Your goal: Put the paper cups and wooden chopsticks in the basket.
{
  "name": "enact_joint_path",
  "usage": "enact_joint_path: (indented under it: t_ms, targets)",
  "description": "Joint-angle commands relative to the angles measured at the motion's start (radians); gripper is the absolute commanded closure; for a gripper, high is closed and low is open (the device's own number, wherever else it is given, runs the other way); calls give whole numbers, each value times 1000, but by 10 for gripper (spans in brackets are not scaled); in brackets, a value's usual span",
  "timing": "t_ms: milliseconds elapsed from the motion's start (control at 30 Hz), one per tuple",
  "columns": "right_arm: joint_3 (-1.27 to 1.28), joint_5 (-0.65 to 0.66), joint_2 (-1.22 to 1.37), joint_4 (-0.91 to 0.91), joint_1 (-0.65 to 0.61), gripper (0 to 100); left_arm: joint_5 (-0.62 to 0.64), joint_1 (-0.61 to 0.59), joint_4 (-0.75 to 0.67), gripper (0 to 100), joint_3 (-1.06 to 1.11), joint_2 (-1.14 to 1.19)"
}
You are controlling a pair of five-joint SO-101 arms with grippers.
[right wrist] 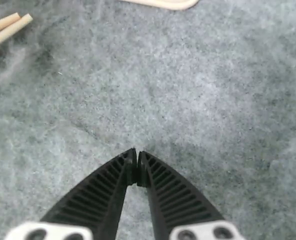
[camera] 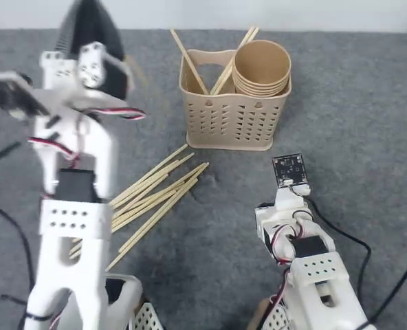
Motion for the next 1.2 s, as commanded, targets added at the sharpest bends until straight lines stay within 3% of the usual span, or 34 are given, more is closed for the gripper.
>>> enact_joint_path:
  t_ms: [0, 200, 433, 533, 867, 1033, 1167]
  targets:
    - [-6, 20, -27, -27, 13, 977, -117, 107, -358, 990, 50, -9]
    - [-6, 20, -27, -28, 13, 977, -287, 183, -417, 990, -65, 150]
    - [-6, 21, -27, -28, 13, 977, -288, 175, -420, 990, -166, 370]
    - [-8, 21, -27, -28, 13, 977, -288, 175, -497, 990, -160, 446]
    - [-9, 21, -27, -30, 13, 977, -292, 173, -677, 990, 31, 635]
    - [-11, 21, -27, -30, 13, 976, -287, 175, -655, 988, 196, 618]
    - [-11, 21, -27, -31, 13, 976, -285, 143, -485, 918, 197, 582]
